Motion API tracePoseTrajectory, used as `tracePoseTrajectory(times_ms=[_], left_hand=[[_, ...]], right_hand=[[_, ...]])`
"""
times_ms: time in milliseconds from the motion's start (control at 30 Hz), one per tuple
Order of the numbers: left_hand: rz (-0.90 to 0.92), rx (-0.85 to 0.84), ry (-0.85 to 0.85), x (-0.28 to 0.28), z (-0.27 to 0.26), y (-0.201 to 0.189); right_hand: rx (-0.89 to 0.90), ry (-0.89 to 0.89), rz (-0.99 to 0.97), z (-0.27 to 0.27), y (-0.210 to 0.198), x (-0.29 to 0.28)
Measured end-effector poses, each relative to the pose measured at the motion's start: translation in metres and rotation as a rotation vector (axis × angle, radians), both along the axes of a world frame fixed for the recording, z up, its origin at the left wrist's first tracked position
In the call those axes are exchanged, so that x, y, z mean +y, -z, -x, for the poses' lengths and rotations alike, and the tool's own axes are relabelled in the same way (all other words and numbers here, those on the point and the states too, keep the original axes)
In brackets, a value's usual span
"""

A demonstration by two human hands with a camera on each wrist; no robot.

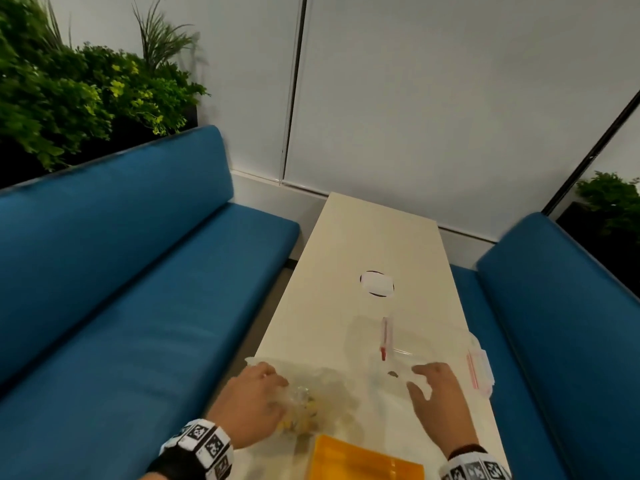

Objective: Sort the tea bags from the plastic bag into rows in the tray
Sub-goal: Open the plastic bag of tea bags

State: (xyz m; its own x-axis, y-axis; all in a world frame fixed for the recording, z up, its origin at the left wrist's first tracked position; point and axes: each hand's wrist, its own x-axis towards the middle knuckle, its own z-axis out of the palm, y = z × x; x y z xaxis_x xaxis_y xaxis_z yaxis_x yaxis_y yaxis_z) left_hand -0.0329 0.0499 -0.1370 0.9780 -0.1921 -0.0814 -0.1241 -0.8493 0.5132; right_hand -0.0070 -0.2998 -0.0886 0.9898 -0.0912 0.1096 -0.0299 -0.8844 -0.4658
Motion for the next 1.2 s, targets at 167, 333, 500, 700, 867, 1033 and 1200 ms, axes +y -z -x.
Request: tracePoseTrajectory(times_ms=[167,333,500,700,867,1033,1200], left_hand=[[0.426,-0.012,-0.597,0.025,-0.024,0.008],[0.501,0.48,-0.584,0.037,-0.059,0.024],[0.736,0.298,-0.613,0.027,-0.074,0.024],[0.798,0.296,-0.523,0.019,-0.077,-0.007],[0.998,0.132,-0.376,0.017,-0.055,-0.05],[1.12,0.075,-0.273,0.026,-0.026,-0.079],[1.12,0.031,-0.314,0.037,-0.014,-0.084]], right_hand=[[0.102,-0.082,-0.114,0.013,0.012,0.038],[0.224,-0.091,-0.183,0.017,0.021,0.061],[0.295,-0.063,-0.224,0.013,0.022,0.071],[0.271,-0.079,-0.252,0.002,0.012,0.084],[0.099,-0.1,-0.304,-0.009,-0.002,0.09],[0.126,-0.141,-0.436,-0.024,-0.018,0.089],[0.166,-0.143,-0.414,-0.025,-0.029,0.094]])
